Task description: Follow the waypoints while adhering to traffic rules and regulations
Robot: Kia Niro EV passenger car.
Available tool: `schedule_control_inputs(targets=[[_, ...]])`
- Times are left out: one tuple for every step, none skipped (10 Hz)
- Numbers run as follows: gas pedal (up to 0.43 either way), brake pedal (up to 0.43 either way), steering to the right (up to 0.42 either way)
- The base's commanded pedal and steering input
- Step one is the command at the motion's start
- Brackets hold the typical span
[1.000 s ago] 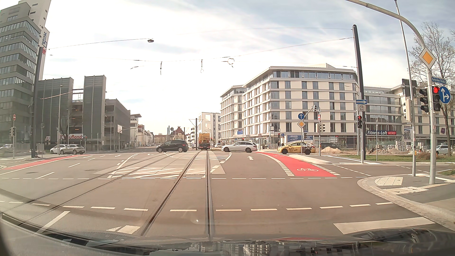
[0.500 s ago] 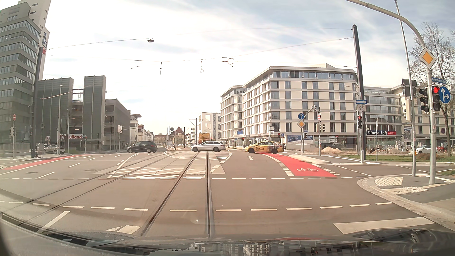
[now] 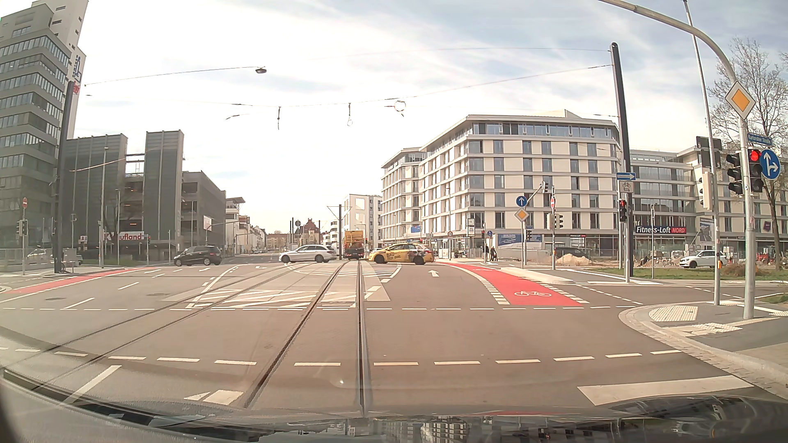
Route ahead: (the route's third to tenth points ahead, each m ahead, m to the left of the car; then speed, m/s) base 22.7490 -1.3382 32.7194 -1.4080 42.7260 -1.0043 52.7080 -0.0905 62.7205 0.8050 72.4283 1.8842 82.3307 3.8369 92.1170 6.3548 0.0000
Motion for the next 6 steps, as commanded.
schedule_control_inputs(targets=[[0.000,0.201,0.063],[0.000,0.201,0.063],[0.000,0.195,0.063],[0.000,0.195,0.063],[0.000,0.201,0.063],[0.000,0.201,0.063]])
